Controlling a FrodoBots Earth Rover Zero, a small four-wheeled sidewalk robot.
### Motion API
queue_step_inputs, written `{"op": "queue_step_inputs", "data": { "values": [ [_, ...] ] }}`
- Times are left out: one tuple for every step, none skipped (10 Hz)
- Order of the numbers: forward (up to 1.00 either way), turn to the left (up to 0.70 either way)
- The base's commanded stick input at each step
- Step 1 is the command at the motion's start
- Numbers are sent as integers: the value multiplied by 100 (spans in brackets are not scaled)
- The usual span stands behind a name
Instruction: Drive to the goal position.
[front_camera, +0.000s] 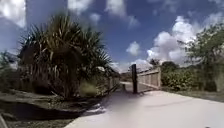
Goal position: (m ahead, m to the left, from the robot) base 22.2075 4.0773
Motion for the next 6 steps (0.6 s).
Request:
{"op": "queue_step_inputs", "data": {
  "values": [
    [70, 0],
    [70, 0],
    [70, 0],
    [70, 0],
    [70, 0],
    [70, 0]
  ]
}}
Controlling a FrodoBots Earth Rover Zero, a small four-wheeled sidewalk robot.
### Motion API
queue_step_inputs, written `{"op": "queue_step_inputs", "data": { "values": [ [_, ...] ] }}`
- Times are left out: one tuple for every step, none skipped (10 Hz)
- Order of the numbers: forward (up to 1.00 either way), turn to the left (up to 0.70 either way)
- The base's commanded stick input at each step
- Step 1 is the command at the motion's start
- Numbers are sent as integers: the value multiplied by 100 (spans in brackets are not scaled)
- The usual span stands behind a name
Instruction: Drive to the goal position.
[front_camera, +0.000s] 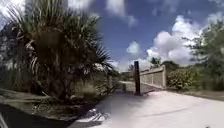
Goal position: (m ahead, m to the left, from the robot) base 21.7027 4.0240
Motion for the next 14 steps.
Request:
{"op": "queue_step_inputs", "data": {
  "values": [
    [70, 0],
    [70, 0],
    [70, 0],
    [70, 0],
    [70, 0],
    [70, 0],
    [70, 0],
    [70, 0],
    [70, 0],
    [70, 0],
    [70, 0],
    [70, 0],
    [70, 0],
    [70, 0]
  ]
}}
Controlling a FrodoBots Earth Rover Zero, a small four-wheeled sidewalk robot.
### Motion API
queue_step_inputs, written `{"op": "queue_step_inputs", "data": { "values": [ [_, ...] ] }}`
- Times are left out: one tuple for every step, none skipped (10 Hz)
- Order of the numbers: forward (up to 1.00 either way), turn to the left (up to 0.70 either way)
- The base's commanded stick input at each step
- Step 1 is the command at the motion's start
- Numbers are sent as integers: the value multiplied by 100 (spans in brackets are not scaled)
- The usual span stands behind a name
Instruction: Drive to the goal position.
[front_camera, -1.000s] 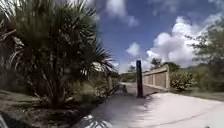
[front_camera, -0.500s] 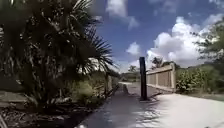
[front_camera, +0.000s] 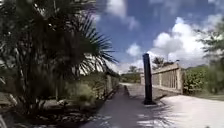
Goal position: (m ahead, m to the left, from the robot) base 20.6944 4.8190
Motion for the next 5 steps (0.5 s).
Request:
{"op": "queue_step_inputs", "data": {
  "values": [
    [70, 0],
    [70, 0],
    [70, 0],
    [70, 0],
    [70, 0]
  ]
}}
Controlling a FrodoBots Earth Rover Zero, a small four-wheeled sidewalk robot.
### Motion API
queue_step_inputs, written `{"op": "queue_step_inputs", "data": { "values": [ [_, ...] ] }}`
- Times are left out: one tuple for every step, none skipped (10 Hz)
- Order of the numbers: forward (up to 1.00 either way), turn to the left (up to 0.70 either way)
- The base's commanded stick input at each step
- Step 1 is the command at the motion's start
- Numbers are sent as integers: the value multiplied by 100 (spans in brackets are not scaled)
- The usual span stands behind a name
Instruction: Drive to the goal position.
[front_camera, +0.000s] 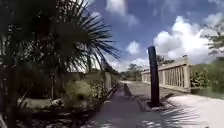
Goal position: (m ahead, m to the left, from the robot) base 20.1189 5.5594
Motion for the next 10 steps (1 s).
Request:
{"op": "queue_step_inputs", "data": {
  "values": [
    [70, -18],
    [70, -35],
    [70, -35],
    [70, -20],
    [70, 0],
    [70, 0],
    [70, 0],
    [70, 0],
    [70, 0],
    [70, 0]
  ]
}}
